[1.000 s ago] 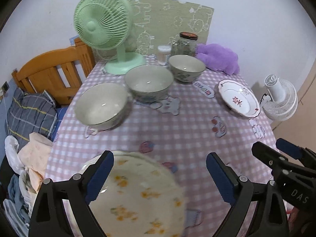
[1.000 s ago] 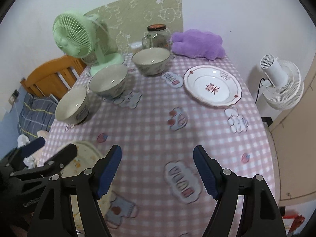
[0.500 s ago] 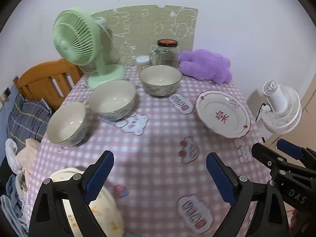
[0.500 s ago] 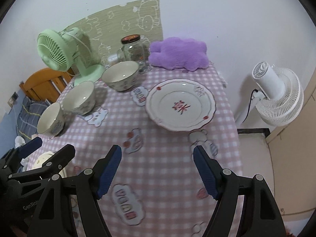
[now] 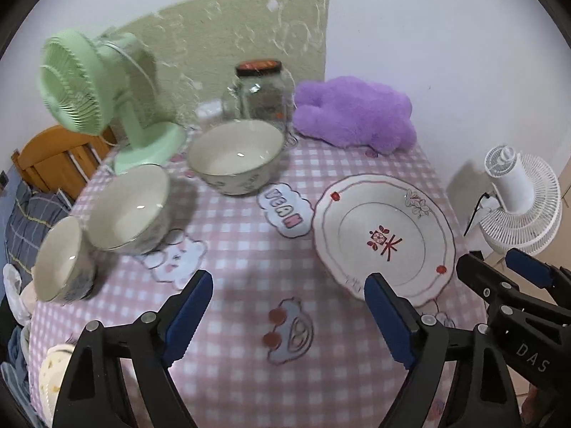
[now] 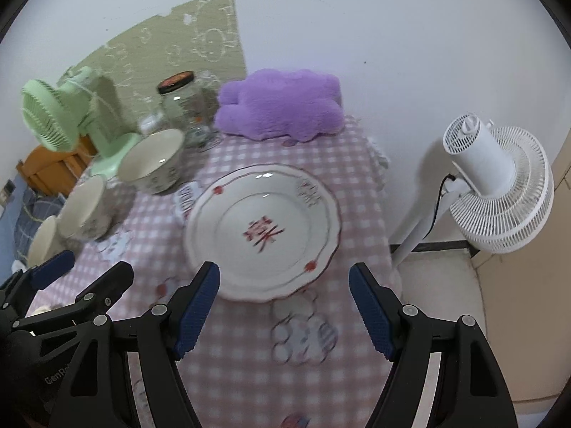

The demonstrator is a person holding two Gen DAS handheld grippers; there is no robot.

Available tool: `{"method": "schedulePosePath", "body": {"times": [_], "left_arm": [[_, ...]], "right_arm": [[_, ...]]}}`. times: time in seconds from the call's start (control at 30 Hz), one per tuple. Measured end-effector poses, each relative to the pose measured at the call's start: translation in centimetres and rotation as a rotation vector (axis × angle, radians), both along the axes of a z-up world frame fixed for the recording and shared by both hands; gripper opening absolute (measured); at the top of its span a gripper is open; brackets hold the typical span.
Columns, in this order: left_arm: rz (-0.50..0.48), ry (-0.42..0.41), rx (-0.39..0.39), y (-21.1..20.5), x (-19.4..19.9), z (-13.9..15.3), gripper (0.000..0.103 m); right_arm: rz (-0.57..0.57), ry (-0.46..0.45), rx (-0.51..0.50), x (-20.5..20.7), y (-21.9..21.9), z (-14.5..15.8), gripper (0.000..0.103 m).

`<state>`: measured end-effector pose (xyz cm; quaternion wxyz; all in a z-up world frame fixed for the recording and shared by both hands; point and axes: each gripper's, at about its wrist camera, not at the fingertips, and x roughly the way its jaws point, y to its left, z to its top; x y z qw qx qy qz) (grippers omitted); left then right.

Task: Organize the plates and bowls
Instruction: 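Grasp the white red-rimmed plate rim with the right gripper and lift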

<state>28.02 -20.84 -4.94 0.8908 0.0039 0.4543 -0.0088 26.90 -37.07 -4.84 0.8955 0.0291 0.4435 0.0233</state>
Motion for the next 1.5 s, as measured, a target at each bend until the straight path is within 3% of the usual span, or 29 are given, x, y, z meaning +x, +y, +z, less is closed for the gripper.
{"method": "schedulePosePath", "body": {"times": [0.43,0.77,0.87,0.93,1.0,1.3,1.5], "left_arm": [[0.012,0.071,0.011,-2.4,6.9,-4.7,0.077],[0.006,0.129,0.004,-2.8,9.7,-7.7,0.061],[-0.009,0.137,-0.013,-3.1,9.9,-8.1,0.054],[-0.043,0.155,-0.044,-3.4,10.0,-8.1,0.049],[-0.056,0.157,-0.043,-3.6,10.0,-8.1,0.049],[-0.083,0.138,-0.018,-4.0,9.6,-7.9,0.049],[-0.116,0.139,0.015,-3.0,7.0,-7.2,0.049]], "right_arm": [[-0.056,0.049,0.018,7.6,-2.2,-4.4,0.078],[-0.061,0.103,0.003,11.0,-2.1,-7.6,0.077],[-0.054,0.117,-0.002,11.5,-1.8,-8.2,0.075],[-0.04,0.131,0.001,11.7,-1.6,-8.6,0.062],[-0.034,0.126,-0.028,11.7,-1.2,-8.7,0.057],[-0.051,0.148,-0.053,10.9,-0.9,-8.5,0.054],[-0.069,0.176,-0.025,8.1,-0.3,-8.1,0.054]]}}
